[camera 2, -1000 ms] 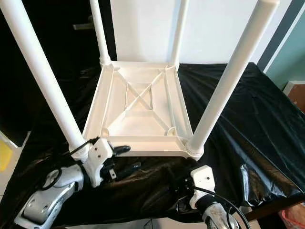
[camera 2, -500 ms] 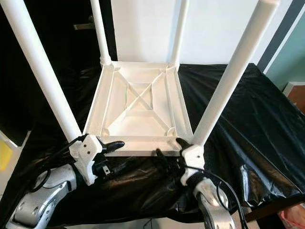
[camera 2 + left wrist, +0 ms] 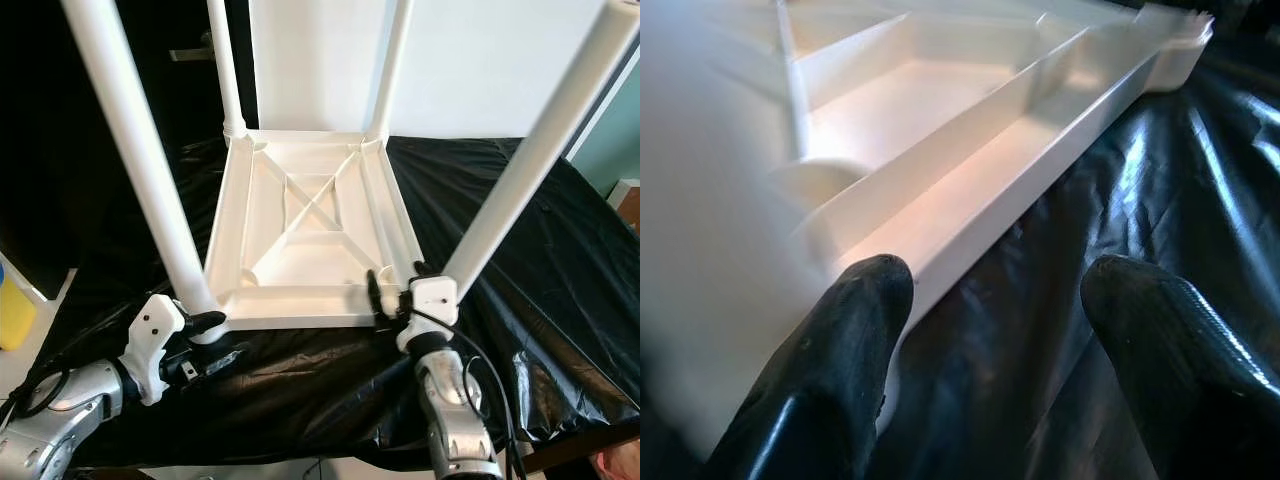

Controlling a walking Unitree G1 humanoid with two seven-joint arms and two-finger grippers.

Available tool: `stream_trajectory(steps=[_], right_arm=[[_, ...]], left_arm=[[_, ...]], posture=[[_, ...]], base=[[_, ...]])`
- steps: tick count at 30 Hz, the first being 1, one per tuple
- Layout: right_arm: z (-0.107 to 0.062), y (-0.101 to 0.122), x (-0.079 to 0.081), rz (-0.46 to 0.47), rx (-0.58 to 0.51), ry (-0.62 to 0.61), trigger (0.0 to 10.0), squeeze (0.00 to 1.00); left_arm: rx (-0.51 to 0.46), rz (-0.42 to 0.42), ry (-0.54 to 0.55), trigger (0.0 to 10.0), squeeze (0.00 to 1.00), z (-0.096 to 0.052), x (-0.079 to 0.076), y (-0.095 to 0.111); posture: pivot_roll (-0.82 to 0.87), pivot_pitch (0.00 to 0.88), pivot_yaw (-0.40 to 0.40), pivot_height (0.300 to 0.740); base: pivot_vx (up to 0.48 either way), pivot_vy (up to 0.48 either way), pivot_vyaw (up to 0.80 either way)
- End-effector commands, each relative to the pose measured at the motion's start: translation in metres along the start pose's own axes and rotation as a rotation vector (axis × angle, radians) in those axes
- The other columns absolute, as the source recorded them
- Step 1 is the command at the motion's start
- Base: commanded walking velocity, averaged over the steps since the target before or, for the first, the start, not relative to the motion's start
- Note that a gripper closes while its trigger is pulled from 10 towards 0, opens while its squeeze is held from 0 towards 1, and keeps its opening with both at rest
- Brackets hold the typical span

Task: Building children table

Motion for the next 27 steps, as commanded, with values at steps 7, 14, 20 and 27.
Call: stream_trajectory(steps=[7,14,20,27], right_arm=[[0.000,0.000,-0.043,-0.055,0.008,-0.196,10.0,0.00],[0.006,0.000,-0.046,-0.070,0.004,-0.212,10.0,0.00],[0.007,-0.001,-0.027,-0.051,0.000,-0.130,10.0,0.00],[-0.001,-0.007,-0.010,-0.037,0.021,-0.064,10.0,0.00]], left_arm=[[0.072,-0.007,-0.130,10.0,0.00,-0.014,-0.012,-0.006],[0.090,-0.011,0.005,10.0,0.00,-0.023,0.011,-0.009],[-0.051,-0.078,0.331,10.0,0.00,-0.004,0.044,0.006],[-0.068,-0.089,0.621,10.0,0.00,0.012,0.072,0.009]], posture=[[0.05,0.014,-0.036,0.740],[0.05,0.012,-0.042,0.740],[0.05,0.010,-0.044,0.740],[0.04,0.014,-0.045,0.740]], base=[[0.000,0.000,0.00],[0.000,0.000,0.00],[0.000,0.000,0.00],[0.000,0.000,0.00]])
Point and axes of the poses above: a point about 5 cm out from each wrist's last joint towards the gripper, its own z axis pointing out of the wrist towards the gripper, its own y axis along the axis of the wrist's last joint, x = y × z, the point moved 1 cm from there along z, pointing out of the wrist towards the gripper, and after that the axes turned 6 degrees about z, right-handed, at the moved point
